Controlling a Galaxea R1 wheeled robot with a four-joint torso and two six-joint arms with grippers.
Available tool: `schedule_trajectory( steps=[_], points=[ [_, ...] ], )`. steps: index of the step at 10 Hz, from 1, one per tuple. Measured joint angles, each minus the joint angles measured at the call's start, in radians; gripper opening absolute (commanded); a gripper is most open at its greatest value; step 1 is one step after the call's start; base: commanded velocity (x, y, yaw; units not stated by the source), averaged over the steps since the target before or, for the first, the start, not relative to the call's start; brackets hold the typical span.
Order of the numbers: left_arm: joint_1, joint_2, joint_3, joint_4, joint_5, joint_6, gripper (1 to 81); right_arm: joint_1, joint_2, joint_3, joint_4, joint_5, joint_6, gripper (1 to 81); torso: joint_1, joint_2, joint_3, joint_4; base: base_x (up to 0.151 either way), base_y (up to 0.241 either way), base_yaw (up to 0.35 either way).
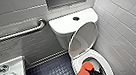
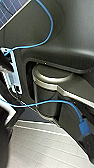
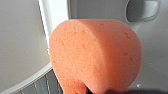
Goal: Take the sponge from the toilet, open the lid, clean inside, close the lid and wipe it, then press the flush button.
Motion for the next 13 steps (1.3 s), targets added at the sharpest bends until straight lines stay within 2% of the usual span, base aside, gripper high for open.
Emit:
schedule_trajectory(
  steps=[3, 7, 10, 13],
  points=[
    [0.000, -0.001, 0.000, 0.000, 0.000, 0.000, 81.1, -0.097, -0.089, 0.072, 0.000, 0.074, 0.005, 1.0, 0.000, 0.000, 0.000, 0.000, 0.000, 0.000, 0.000],
    [0.000, -0.002, 0.000, 0.000, 0.000, 0.000, 81.1, -0.240, -0.223, 0.172, -0.008, 0.216, 0.003, 1.0, 0.000, 0.000, 0.000, 0.000, 0.000, 0.000, 0.000],
    [0.000, -0.006, 0.000, 0.003, 0.000, 0.001, 81.1, -0.351, -0.336, 0.251, -0.014, 0.285, -0.002, 1.0, 0.000, 0.000, 0.000, 0.000, 0.000, 0.000, 0.000],
    [0.000, -0.006, 0.000, 0.008, 0.000, 0.001, 81.1, -0.494, -0.379, 0.273, -0.015, 0.368, -0.011, 1.0, 0.000, 0.000, 0.000, 0.000, 0.000, 0.000, 0.000]
  ],
)
